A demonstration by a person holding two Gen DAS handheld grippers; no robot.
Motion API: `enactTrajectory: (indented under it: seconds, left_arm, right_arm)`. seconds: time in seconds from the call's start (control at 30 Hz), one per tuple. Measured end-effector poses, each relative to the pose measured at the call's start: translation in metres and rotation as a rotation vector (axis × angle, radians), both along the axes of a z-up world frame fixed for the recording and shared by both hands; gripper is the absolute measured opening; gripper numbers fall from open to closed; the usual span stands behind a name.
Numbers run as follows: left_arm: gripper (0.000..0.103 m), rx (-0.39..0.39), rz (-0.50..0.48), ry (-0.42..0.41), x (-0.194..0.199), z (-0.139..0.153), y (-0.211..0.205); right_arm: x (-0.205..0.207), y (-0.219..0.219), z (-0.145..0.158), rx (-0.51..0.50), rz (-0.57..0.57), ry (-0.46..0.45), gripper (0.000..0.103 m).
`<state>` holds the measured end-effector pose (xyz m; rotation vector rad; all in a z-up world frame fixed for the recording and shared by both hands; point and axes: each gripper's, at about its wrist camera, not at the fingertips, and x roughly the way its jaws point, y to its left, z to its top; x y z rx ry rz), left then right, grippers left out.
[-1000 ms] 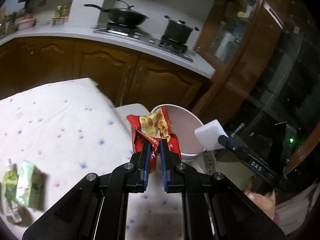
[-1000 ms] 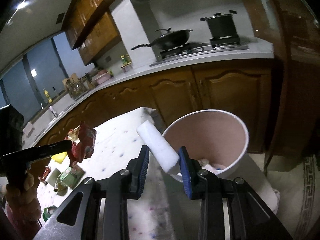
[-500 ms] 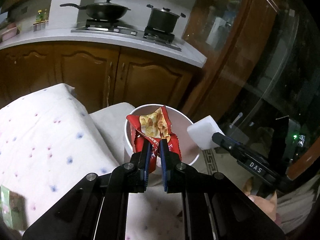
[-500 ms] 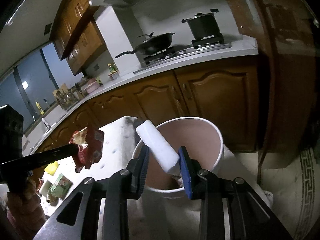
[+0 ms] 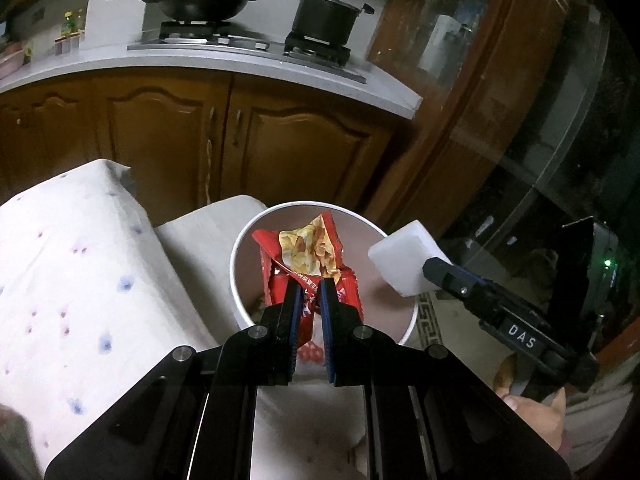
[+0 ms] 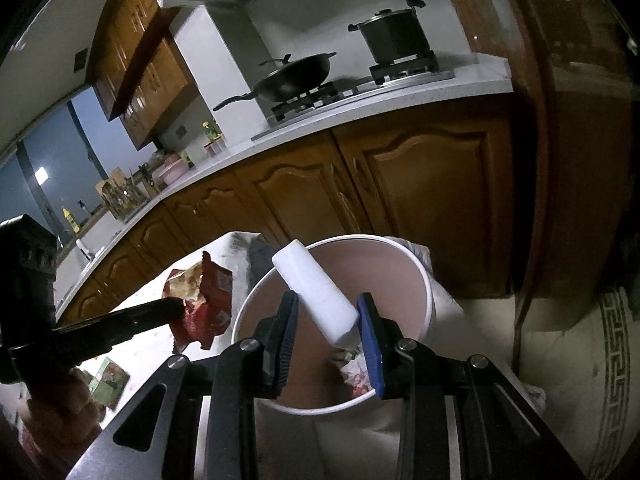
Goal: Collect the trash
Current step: 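Carry the red bag and white sponge over the white bin with both tools, then open both tools to drop the bag and sponge into the bin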
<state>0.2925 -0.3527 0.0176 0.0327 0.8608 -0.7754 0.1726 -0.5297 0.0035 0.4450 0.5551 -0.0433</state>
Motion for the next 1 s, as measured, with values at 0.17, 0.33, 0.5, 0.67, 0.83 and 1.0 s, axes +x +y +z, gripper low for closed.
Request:
enactTrajectory:
  seconds: [0.17,0.33,0.5,0.67,0.83,1.0]
  left_arm:
    - [0.01,0.019,-0.014,0.005,0.008,-0.007,-0.016]
    - [0.032,0.046,-0.033,0.035,0.013,-0.017,-0.026]
    - [0.045,0.055,-0.021,0.029,0.01,-0.02,-0.024]
    - [0.045,0.047,0.003,0.043,0.009,-0.019,-0.01]
    - [0.047,0.024,0.048,0.06,0.006,-0.014,0.015]
    - [0.052,-0.004,0.105,0.049,-0.006,-0.002,0.052]
  right_arm:
    - [0.008,-0.002,-0.003,0.001,0.001,0.012,0.031]
    - [0.016,-0.009,-0.007,0.041,0.004,0.011,0.038]
    - [0.013,-0.014,-0.01,0.06,-0.011,0.006,0.053]
    - [0.011,-0.015,-0.009,0.067,-0.029,0.007,0.055]
    - [0.006,-0.011,-0.006,0.068,-0.033,0.005,0.055]
    - [-0.002,0.002,0.002,0.069,-0.017,-0.012,0.057]
